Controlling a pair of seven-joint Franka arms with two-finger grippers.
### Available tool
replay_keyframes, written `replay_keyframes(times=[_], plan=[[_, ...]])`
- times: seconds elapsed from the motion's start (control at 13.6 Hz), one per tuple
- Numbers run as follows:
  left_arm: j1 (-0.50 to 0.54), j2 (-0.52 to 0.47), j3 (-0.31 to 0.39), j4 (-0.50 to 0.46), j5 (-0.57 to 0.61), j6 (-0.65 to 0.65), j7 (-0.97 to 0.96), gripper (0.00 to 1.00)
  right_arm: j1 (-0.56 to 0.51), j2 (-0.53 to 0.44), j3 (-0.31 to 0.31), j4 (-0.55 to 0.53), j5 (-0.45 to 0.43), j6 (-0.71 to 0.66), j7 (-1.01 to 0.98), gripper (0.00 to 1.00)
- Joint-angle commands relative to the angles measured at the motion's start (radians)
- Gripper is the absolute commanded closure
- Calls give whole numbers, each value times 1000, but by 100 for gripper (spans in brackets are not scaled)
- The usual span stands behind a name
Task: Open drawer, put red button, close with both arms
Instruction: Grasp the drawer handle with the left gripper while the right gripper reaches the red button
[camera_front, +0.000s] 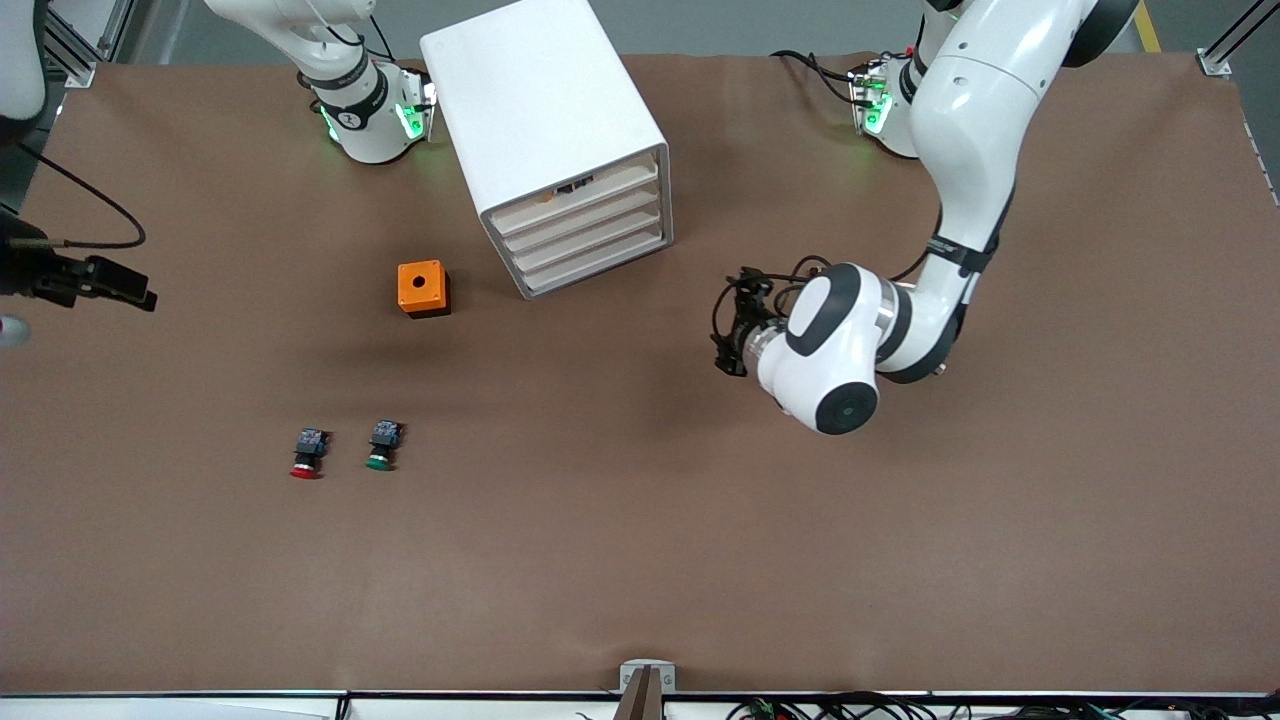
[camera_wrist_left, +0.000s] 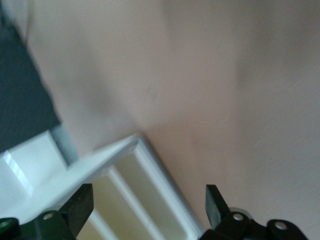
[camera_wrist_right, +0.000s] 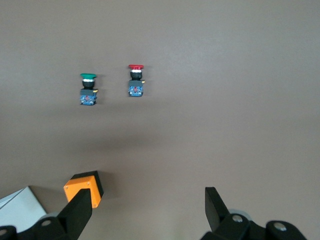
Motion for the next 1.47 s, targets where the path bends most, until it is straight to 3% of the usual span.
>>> replay_keyframes(times=[0.0, 0.22, 0.44, 0.59, 0.73, 1.03, 1.17, 1.39], plan=[[-11, 64, 7, 30, -171, -19, -125, 5, -43, 92, 14, 32, -2, 56, -32, 0], [-39, 98, 7, 32, -312, -17, -289, 7, -38, 123, 14, -75, 6, 249, -18, 0], [-114, 116, 7, 33, -351, -16, -433, 19, -31, 144, 16, -204, 19, 456, 37, 0], [-141, 124, 7, 33, -394, -16, -481, 32, -9, 200, 19, -217, 21, 529, 66, 0], [-166, 139, 7, 33, -424, -16, -501, 37, 6, 280, 19, -218, 24, 614, 74, 0], [-207, 158, 7, 33, -425, -16, -504, 38, 32, 403, 19, -226, 108, 754, 75, 0], [-223, 158, 7, 33, -426, -16, -504, 50, 40, 434, 20, -224, 153, 780, 77, 0], [-227, 158, 7, 33, -426, -14, -504, 81, 52, 477, 19, -226, 200, 822, 83, 0]])
